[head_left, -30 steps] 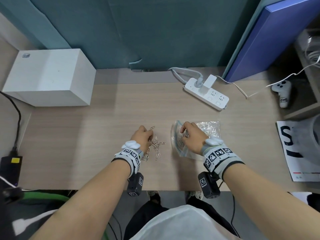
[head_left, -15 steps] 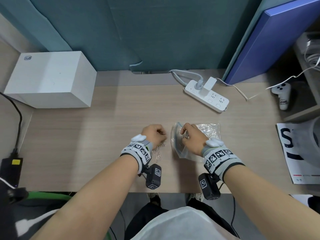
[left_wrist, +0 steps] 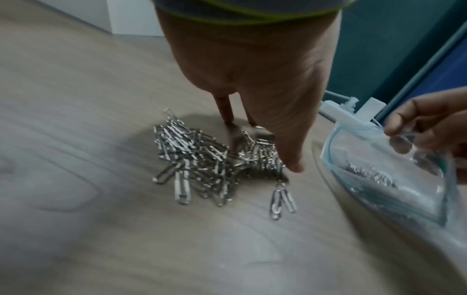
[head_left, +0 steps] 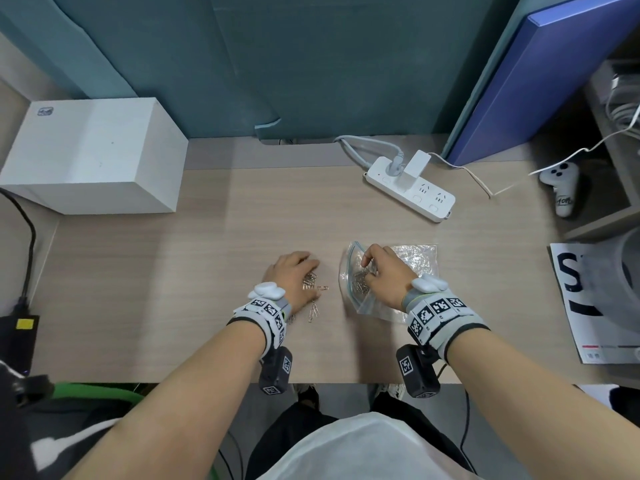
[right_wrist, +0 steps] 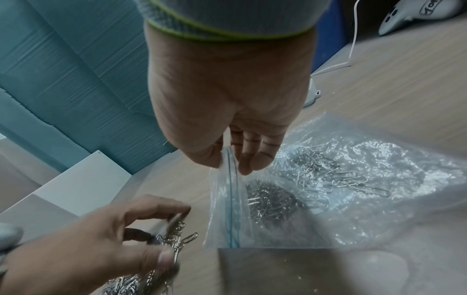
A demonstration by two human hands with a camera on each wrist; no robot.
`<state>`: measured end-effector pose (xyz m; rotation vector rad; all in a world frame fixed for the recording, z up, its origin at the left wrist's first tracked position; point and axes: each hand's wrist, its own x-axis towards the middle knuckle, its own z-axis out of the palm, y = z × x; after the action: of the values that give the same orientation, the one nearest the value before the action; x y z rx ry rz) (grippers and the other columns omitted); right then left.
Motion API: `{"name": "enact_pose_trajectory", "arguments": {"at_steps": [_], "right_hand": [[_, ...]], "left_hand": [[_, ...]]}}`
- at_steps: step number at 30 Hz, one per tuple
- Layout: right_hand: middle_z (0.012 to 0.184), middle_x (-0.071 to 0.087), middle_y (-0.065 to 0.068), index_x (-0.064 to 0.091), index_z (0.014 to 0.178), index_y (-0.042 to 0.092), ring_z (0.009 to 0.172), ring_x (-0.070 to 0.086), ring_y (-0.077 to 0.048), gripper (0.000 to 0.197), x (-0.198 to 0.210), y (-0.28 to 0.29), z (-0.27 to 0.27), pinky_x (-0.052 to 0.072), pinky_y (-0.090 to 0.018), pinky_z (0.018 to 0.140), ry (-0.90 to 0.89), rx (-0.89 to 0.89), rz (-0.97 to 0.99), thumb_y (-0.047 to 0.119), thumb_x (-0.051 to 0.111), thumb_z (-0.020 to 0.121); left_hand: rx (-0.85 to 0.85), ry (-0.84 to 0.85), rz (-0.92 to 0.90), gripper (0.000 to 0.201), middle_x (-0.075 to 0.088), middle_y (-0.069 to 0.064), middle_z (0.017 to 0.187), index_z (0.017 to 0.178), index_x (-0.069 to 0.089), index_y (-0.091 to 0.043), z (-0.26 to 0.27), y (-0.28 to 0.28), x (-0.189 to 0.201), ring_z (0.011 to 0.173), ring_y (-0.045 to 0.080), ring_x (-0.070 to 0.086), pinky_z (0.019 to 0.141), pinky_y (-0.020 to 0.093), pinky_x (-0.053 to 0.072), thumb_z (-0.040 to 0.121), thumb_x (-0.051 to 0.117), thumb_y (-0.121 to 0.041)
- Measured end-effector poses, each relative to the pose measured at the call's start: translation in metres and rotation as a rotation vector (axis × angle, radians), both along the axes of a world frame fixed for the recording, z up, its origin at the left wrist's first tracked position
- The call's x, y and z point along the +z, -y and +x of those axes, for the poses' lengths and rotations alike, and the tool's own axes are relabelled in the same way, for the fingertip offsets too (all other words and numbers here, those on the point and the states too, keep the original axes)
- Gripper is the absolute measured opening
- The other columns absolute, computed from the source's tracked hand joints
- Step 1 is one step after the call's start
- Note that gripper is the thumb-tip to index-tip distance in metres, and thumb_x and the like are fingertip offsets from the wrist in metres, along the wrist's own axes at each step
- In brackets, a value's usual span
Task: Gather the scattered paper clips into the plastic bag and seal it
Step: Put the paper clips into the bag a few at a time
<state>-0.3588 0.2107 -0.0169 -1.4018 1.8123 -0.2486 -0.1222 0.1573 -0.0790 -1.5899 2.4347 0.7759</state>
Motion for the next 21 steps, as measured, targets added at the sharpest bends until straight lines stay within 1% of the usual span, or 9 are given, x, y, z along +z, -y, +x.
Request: {"name": "enact_pose_trajectory", "arguments": {"at_steps": [2, 3, 4, 6, 8, 10, 13, 16, 21], "right_hand": [[0.103, 0.048, 0.004, 0.053, 0.104, 0.024, 0.075, 0.052, -0.016, 0.018, -0.002, 0.0, 0.001, 0.034, -0.026, 0.059, 0.002, 0.002, -0.001, 0.011, 0.058, 0.092], [0.103, 0.048, 0.004, 0.053, 0.103, 0.025, 0.075, 0.052, -0.015, 0.018, -0.003, 0.0, 0.001, 0.034, -0.025, 0.059, 0.0, 0.006, 0.003, 0.011, 0.058, 0.092], [0.103, 0.048, 0.004, 0.053, 0.103, 0.026, 0.075, 0.053, -0.015, 0.019, -0.003, 0.001, 0.002, 0.035, -0.026, 0.06, 0.001, 0.01, 0.007, 0.012, 0.058, 0.092], [0.104, 0.049, 0.004, 0.052, 0.101, 0.028, 0.078, 0.055, -0.018, 0.02, -0.004, 0.0, 0.003, 0.041, -0.032, 0.065, 0.009, 0.013, 0.017, 0.012, 0.056, 0.091], [0.105, 0.049, 0.003, 0.052, 0.101, 0.028, 0.081, 0.058, -0.022, 0.021, -0.003, 0.0, 0.005, 0.047, -0.037, 0.073, 0.01, 0.019, 0.024, 0.012, 0.056, 0.089], [0.105, 0.049, 0.004, 0.052, 0.101, 0.028, 0.083, 0.059, -0.025, 0.021, -0.003, -0.001, 0.007, 0.05, -0.04, 0.079, 0.001, 0.027, 0.027, 0.013, 0.055, 0.088], [0.104, 0.049, 0.005, 0.052, 0.101, 0.029, 0.084, 0.059, -0.024, 0.021, -0.002, -0.003, 0.008, 0.05, -0.041, 0.08, 0.0, 0.031, 0.028, 0.014, 0.056, 0.088], [0.104, 0.049, 0.003, 0.052, 0.099, 0.03, 0.083, 0.06, -0.025, 0.021, -0.002, -0.005, 0.008, 0.05, -0.039, 0.078, 0.0, 0.024, 0.024, 0.013, 0.056, 0.088], [0.105, 0.05, 0.002, 0.053, 0.101, 0.028, 0.085, 0.06, -0.027, 0.021, -0.001, -0.008, 0.008, 0.051, -0.041, 0.081, 0.006, 0.013, 0.019, 0.012, 0.057, 0.088]], "left_hand": [[-0.081, 0.003, 0.02, 0.087, 0.044, -0.012, 0.145, 0.139, 0.051, -0.038, 0.007, -0.003, 0.003, 0.132, 0.016, 0.04, 0.106, 0.036, 0.04, 0.061, 0.08, -0.062], [-0.118, 0.01, 0.027, 0.091, 0.045, -0.012, 0.142, 0.138, 0.052, -0.038, 0.009, -0.005, 0.004, 0.129, 0.015, 0.04, 0.103, 0.036, 0.042, 0.055, 0.081, -0.064], [-0.145, 0.014, 0.023, 0.091, 0.045, -0.012, 0.139, 0.135, 0.053, -0.039, 0.012, -0.008, 0.004, 0.126, 0.015, 0.041, 0.1, 0.037, 0.044, 0.053, 0.083, -0.063], [-0.159, -0.008, 0.013, 0.079, 0.047, -0.011, 0.133, 0.128, 0.057, -0.038, 0.014, -0.012, -0.001, 0.12, 0.015, 0.041, 0.092, 0.036, 0.047, 0.057, 0.086, -0.054], [-0.122, -0.059, 0.015, 0.059, 0.048, -0.009, 0.124, 0.12, 0.06, -0.036, 0.013, -0.015, -0.006, 0.114, 0.017, 0.042, 0.088, 0.037, 0.049, 0.068, 0.086, -0.041], [-0.089, -0.081, 0.027, 0.04, 0.05, -0.007, 0.116, 0.112, 0.062, -0.032, 0.01, -0.015, -0.009, 0.109, 0.02, 0.046, 0.086, 0.037, 0.049, 0.076, 0.081, -0.03], [-0.063, -0.089, 0.046, 0.023, 0.052, -0.005, 0.106, 0.101, 0.063, -0.027, 0.007, -0.014, -0.012, 0.097, 0.023, 0.055, 0.076, 0.03, 0.046, 0.082, 0.075, -0.021], [-0.006, -0.087, 0.048, 0.015, 0.049, -0.008, 0.097, 0.093, 0.065, -0.026, 0.006, -0.013, -0.013, 0.086, 0.02, 0.057, 0.068, 0.027, 0.042, 0.083, 0.073, -0.018], [0.195, -0.139, 0.104, 0.02, 0.057, -0.009, 0.087, 0.074, 0.066, -0.032, 0.005, -0.009, -0.008, 0.079, 0.015, 0.062, 0.071, 0.026, 0.05, 0.074, 0.077, -0.015]]}}
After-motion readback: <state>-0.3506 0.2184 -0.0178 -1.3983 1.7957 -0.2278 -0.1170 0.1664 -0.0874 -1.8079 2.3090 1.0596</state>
